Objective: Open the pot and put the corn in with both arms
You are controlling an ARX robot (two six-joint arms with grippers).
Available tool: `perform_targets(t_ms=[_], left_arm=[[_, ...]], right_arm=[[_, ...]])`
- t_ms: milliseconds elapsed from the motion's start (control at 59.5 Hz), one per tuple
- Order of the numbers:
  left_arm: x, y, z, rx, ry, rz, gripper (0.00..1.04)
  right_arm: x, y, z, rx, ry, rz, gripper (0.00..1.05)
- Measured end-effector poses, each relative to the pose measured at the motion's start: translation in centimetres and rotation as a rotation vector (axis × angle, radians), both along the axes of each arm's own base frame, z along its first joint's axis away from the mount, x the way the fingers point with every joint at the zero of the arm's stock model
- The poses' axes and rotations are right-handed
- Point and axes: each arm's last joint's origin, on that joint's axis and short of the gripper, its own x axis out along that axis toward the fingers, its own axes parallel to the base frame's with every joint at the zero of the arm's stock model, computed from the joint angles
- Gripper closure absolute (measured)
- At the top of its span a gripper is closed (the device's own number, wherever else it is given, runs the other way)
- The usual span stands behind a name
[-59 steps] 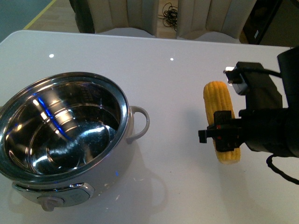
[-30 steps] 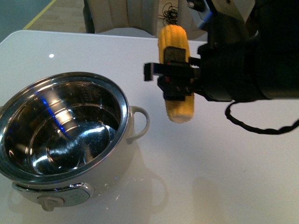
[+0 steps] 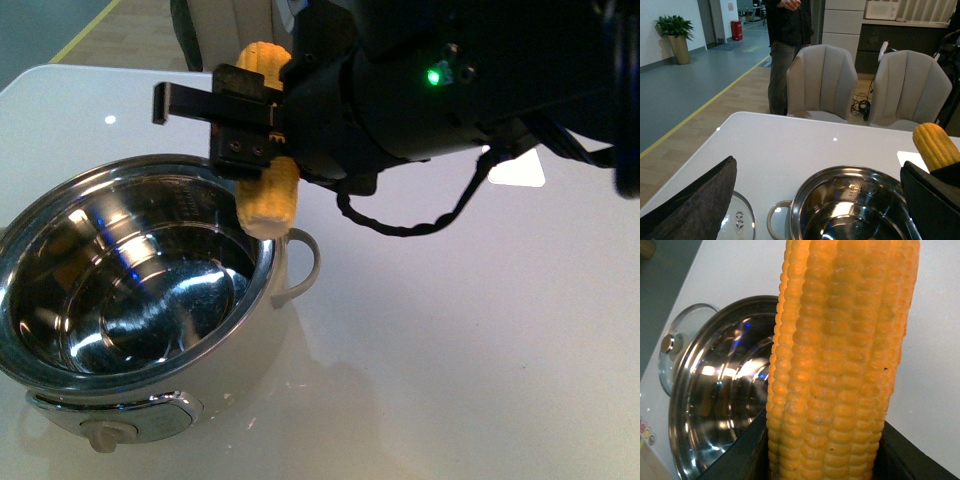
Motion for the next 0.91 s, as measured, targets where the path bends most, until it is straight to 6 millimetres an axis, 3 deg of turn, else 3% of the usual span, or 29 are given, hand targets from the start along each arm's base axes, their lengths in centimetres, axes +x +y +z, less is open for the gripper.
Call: perform_targets(t_ms=[555,908], left_arm=[[0.0,0.0,0.0,0.000,0.000,0.000,0.07],[0.0,0.0,0.0,0.000,0.000,0.000,0.07]], right_arm=[[1.2,4.8,-0.7,0.029,0.086,0.010,0.58],[0.6,7.1,-3.3,-0.022,0.171,0.053,0.57]])
